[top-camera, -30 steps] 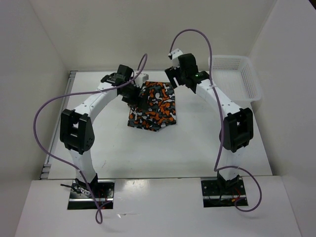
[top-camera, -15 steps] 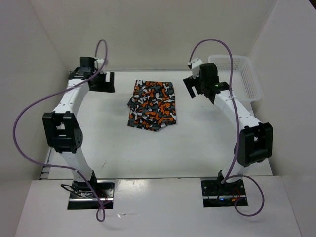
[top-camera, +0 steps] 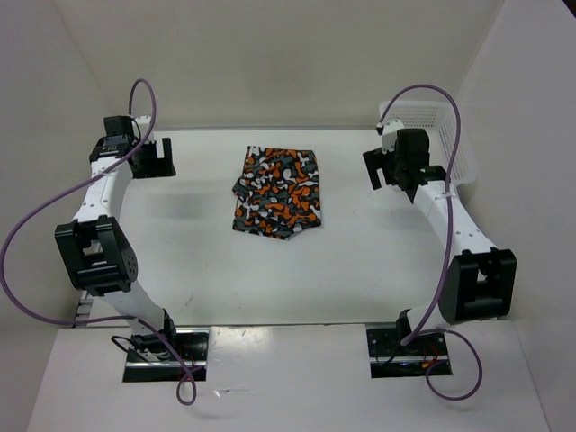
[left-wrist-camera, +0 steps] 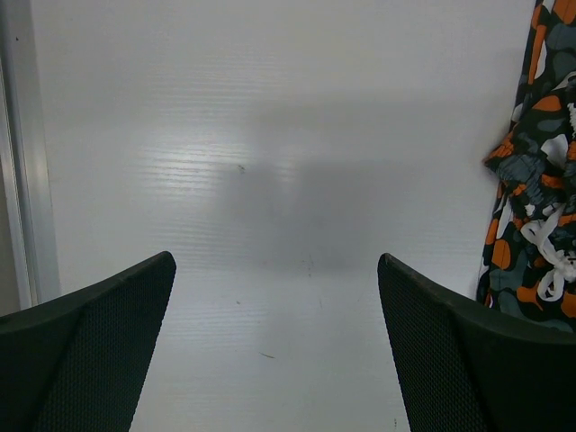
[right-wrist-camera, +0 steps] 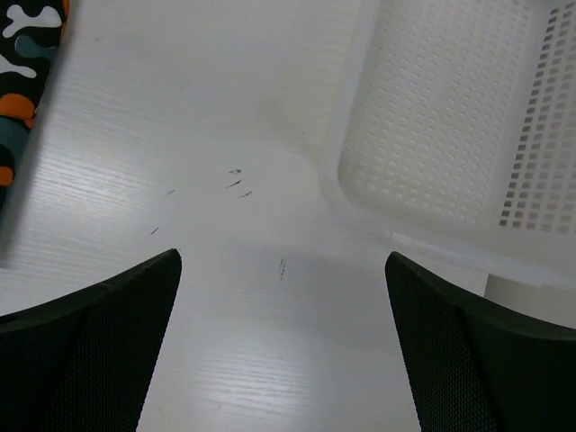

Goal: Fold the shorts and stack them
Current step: Fold the shorts

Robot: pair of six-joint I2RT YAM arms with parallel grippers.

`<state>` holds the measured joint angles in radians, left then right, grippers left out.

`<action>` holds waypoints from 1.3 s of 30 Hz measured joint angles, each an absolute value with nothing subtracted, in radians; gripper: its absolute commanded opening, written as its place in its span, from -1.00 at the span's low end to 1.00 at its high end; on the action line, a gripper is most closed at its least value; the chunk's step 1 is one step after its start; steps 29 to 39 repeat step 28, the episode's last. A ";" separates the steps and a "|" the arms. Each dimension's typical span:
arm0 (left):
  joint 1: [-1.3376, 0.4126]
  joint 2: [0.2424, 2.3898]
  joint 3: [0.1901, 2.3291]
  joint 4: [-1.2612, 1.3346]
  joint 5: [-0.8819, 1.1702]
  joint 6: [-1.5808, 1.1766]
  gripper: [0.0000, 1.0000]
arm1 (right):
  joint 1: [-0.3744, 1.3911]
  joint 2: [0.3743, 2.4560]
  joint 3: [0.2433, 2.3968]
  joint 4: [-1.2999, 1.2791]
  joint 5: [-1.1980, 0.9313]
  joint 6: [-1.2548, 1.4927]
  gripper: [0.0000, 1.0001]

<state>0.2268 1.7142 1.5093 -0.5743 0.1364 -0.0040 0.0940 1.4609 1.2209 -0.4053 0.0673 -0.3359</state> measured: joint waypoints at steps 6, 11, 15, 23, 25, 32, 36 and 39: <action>0.227 1.713 1.497 -0.566 0.136 -0.004 1.00 | 0.094 1.431 1.215 -0.408 0.112 -0.276 0.98; 0.227 1.711 1.494 -0.562 0.136 -0.004 1.00 | 0.094 1.425 1.215 -0.408 0.123 -0.241 0.98; 0.227 1.707 1.483 -0.557 0.136 -0.004 1.00 | 0.094 1.425 1.215 -0.406 0.125 -0.225 0.98; 0.227 1.705 1.470 -0.555 0.136 -0.004 1.00 | 0.094 1.425 1.215 -0.404 0.128 -0.220 0.98; 0.227 1.704 1.470 -0.555 0.136 -0.004 1.00 | 0.094 1.425 1.215 -0.404 0.128 -0.220 0.98; 0.227 1.702 1.468 -0.553 0.136 -0.004 1.00 | 0.094 1.425 1.215 -0.404 0.127 -0.220 0.98; 0.227 1.702 1.468 -0.553 0.136 -0.004 1.00 | 0.094 1.425 1.215 -0.404 0.127 -0.220 0.98; 0.227 1.702 1.468 -0.553 0.136 -0.004 1.00 | 0.094 1.425 1.215 -0.404 0.127 -0.220 0.98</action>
